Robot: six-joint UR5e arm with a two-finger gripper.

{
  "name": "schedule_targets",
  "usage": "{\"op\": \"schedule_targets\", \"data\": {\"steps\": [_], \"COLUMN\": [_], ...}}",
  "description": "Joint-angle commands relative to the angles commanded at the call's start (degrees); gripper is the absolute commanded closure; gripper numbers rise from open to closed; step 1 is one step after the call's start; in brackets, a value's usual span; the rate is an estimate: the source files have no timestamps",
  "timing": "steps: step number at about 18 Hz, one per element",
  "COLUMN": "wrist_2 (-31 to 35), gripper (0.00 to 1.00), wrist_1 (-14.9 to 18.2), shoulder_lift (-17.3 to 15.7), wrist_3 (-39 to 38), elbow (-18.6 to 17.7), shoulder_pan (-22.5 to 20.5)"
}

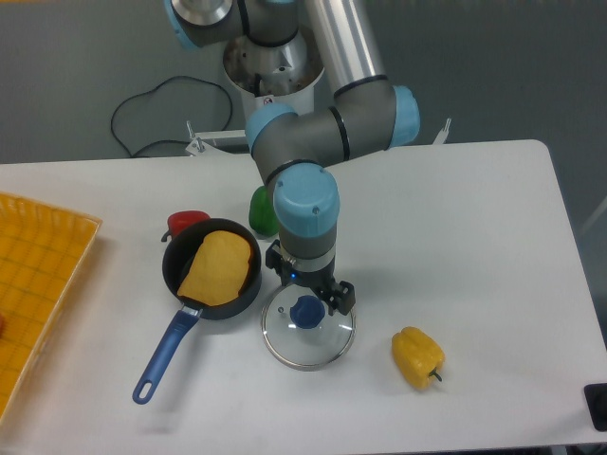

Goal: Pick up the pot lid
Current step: 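Lower the gripper onto the blue knob of the glass lid, then close the gripper on the blue knob of the lid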

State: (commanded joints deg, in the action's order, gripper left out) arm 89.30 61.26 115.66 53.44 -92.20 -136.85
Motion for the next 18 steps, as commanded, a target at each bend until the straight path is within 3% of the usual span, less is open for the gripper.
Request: {"op": "schedule_targets", "data": {"steps": [18], "wrist_2": [-1.58], "gripper": [0.00], "wrist_1": [-1.84], "shoulder_lift": [2.81], "wrist_3": [0.35], "elbow": [-0.44], "shoulder_pan": [0.00]}}
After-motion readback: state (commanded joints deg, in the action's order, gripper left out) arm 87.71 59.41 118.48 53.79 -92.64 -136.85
